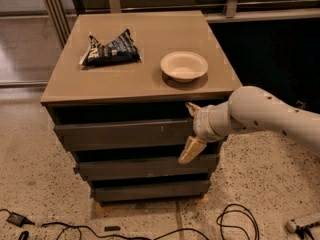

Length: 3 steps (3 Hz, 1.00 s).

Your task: Open top drawer

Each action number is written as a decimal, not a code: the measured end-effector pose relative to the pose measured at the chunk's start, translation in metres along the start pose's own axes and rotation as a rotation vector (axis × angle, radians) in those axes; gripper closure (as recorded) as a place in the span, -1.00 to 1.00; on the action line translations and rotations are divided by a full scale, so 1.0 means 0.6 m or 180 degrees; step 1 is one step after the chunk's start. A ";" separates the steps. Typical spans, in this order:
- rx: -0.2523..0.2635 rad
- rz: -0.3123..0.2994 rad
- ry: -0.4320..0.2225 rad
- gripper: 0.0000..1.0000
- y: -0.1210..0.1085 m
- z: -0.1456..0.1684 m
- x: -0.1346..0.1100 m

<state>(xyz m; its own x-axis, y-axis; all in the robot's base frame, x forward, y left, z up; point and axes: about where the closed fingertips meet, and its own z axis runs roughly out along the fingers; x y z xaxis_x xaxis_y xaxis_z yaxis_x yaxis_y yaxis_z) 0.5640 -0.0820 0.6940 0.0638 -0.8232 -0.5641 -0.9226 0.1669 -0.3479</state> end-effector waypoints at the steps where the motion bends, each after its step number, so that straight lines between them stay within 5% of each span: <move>1: 0.0034 0.0019 0.0020 -1.00 -0.005 0.018 0.020; 3: 0.0062 -0.0038 0.0035 -1.00 -0.020 0.056 0.038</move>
Offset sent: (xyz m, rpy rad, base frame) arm 0.0214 -0.0179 -0.0397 -0.0080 -0.0064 -0.0380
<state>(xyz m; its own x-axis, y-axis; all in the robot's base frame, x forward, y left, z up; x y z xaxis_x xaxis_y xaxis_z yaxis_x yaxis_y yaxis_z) 0.5893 -0.0844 0.6602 0.0704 -0.8311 -0.5517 -0.9142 0.1675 -0.3690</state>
